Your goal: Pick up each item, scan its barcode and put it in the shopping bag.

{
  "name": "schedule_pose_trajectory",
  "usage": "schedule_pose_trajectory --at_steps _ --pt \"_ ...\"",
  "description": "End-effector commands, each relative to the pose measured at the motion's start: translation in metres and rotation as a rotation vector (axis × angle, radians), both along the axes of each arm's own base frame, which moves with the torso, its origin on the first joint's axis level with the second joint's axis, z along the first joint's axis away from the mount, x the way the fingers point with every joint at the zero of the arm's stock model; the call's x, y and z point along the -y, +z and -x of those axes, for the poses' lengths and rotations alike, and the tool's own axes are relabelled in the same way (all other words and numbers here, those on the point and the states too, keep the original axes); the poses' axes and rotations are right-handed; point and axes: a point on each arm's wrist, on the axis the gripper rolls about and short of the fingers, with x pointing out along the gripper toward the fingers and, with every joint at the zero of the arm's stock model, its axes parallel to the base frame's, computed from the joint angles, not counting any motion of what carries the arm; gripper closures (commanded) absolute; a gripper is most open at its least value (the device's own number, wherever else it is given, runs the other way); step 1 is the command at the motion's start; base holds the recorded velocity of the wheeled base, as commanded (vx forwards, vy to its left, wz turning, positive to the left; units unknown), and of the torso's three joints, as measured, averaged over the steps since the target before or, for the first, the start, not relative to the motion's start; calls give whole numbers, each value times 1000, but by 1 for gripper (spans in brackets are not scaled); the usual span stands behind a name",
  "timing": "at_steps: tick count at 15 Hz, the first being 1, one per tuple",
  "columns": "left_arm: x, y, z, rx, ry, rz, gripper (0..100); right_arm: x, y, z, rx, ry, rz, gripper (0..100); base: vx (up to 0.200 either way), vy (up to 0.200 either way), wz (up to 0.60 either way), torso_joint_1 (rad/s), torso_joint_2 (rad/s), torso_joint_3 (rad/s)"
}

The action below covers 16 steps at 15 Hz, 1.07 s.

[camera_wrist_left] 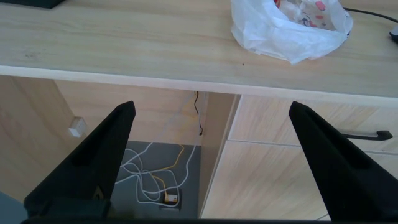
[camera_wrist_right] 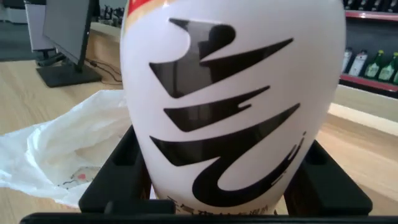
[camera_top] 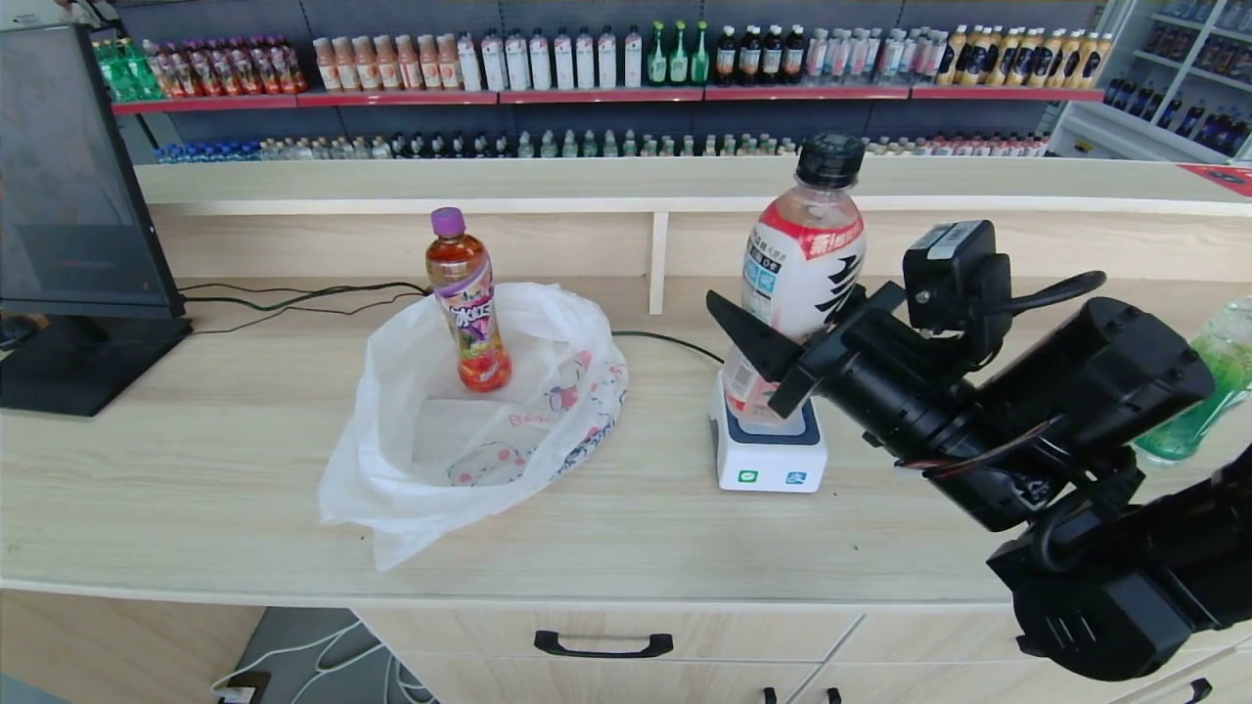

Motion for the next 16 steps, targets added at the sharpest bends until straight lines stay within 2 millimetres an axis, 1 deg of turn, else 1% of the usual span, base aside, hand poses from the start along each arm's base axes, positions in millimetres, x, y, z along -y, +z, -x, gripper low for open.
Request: schedule_pose_trajectory --at_steps 1,3,4,7,9,12,15,16 --pt "0 0 0 0 0 1 0 5 1 6 -31 -20 -32 100 0 0 0 0 0 0" --pt "0 0 0 0 0 1 0 9 -8 11 -100 -42 -52 100 0 0 0 0 0 0" --pt "0 0 0 0 0 1 0 14 -17 16 -160 -57 -57 100 0 0 0 0 0 0" --pt "0 0 0 0 0 4 0 13 -12 12 -143 -67 -74 100 0 0 0 0 0 0" --pt "0 0 0 1 0 2 0 15 -11 10 -142 -78 -82 100 -200 0 0 7 5 2" --pt "0 0 0 1 0 2 0 23 -9 6 -146 -103 -100 100 0 0 0 0 0 0" --pt "0 0 0 1 0 1 0 24 -10 5 -147 -107 -102 100 0 0 0 0 0 0" --pt "0 0 0 0 0 1 0 24 -9 5 -145 -108 -103 100 0 200 0 22 7 2"
